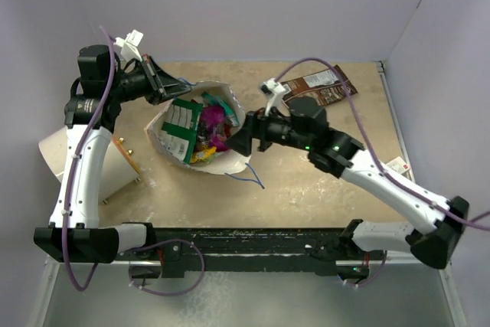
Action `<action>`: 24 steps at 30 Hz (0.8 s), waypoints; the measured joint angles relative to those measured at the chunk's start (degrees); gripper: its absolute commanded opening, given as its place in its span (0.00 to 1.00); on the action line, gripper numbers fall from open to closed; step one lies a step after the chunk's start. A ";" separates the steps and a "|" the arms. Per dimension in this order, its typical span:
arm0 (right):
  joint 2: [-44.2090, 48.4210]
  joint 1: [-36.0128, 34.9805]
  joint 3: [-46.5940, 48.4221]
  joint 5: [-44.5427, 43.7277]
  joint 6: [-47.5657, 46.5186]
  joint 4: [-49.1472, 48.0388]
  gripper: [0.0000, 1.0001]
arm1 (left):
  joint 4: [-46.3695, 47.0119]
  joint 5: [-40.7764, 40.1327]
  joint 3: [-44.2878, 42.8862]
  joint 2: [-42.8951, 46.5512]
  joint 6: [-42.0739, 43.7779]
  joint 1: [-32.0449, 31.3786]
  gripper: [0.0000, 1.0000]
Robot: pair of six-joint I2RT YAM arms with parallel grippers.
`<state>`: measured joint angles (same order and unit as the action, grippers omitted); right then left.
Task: Take the snacks out of the paper bag
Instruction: Take out the snack from the paper bag.
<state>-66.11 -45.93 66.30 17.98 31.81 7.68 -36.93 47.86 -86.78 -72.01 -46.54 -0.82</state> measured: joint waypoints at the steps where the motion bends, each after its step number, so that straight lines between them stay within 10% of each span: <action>1: -2.34 -1.79 1.22 -2.56 0.68 -1.14 0.81 | 0.00 0.00 -0.02 -0.02 -0.17 0.00 0.00; 24: -40.24 -14.67 11.96 -34.25 11.78 -19.21 0.73 | -3.50 0.57 -1.20 -1.99 -2.08 0.00 0.00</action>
<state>-106.34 -60.60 78.26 -16.27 43.59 -11.53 -40.42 48.42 -87.99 -74.00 -48.62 -0.82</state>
